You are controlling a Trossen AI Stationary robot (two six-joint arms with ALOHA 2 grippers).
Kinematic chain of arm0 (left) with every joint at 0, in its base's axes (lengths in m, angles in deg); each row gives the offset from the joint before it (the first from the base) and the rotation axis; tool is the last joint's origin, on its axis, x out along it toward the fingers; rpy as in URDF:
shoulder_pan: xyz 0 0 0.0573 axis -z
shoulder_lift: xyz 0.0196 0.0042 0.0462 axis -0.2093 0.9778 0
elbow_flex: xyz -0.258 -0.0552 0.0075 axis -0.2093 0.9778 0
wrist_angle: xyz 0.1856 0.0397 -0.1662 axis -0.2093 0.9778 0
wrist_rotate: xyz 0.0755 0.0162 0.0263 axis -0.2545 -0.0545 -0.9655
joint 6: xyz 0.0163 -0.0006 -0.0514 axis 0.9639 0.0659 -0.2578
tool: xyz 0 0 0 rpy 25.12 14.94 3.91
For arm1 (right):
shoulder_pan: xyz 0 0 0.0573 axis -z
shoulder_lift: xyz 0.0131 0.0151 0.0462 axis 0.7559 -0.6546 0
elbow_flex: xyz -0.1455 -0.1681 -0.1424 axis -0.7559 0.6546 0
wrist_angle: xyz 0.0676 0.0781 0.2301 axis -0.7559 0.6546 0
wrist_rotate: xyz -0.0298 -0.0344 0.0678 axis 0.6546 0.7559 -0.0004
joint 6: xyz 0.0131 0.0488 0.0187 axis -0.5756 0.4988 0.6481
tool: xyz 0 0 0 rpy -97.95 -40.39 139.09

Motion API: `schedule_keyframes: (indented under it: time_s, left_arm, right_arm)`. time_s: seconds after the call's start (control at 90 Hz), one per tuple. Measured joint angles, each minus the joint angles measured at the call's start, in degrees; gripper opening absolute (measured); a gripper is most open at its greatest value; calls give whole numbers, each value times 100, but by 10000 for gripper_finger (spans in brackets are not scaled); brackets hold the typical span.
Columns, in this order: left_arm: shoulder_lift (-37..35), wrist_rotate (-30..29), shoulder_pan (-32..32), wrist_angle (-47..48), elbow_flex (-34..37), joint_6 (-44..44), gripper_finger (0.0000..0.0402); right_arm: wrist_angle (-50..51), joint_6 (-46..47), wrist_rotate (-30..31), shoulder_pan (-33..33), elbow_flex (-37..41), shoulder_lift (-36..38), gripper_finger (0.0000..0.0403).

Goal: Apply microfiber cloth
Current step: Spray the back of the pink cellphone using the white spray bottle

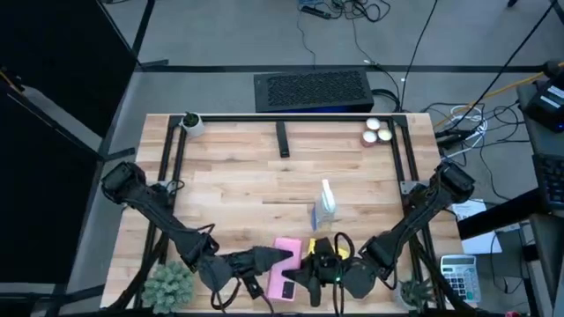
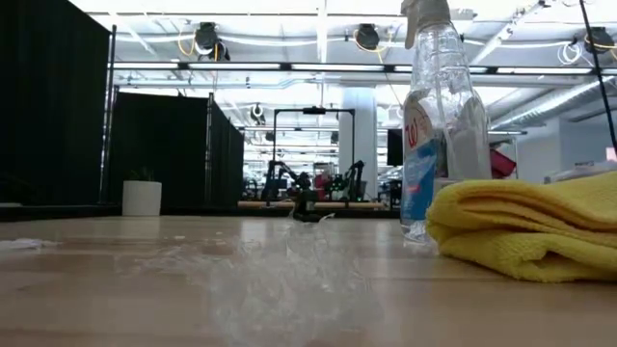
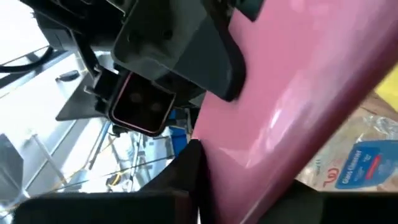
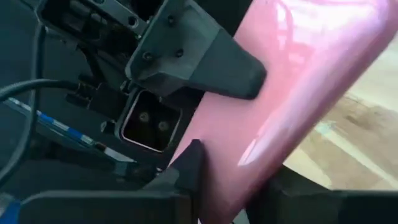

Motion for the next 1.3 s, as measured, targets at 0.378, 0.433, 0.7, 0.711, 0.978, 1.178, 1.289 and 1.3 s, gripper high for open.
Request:
schedule_keyframes:
  time_s: [0.378, 0.433, 0.7, 0.711, 0.978, 1.178, 1.289, 1.3]
  left_arm:
    - [20, -1511, 417, -164, 7, -159, 161]
    - [10, -1670, 480, -194, 7, -138, 161]
    - [-66, -2317, 725, -107, 12, -2039, 163]
    - [-78, -2322, 735, -101, 12, -2165, 163]
    - [-820, -1550, 719, 1030, 12, -5665, 163]
    - [-1302, 348, 173, 2018, 12, -8362, 163]
    - [-1244, 1022, -136, 1933, 14, -8991, 163]
    - [-1239, 1093, -168, 1896, 14, -9049, 163]
  right_arm:
    - [225, 226, 246, -193, 22, 30, 18]
    - [253, 231, 247, -229, 24, 28, 14]
    - [441, -247, 609, -433, 24, 270, 12]
    - [468, -292, 636, -444, 24, 295, 12]
    - [1473, -1253, 1817, -903, 22, 1067, 12]
    - [2321, -1762, 2260, -934, 20, 1398, 12]
    - [2469, -2054, 2170, -722, 20, 1386, 12]
    - [2469, -2108, 2170, -706, 20, 1384, 12]
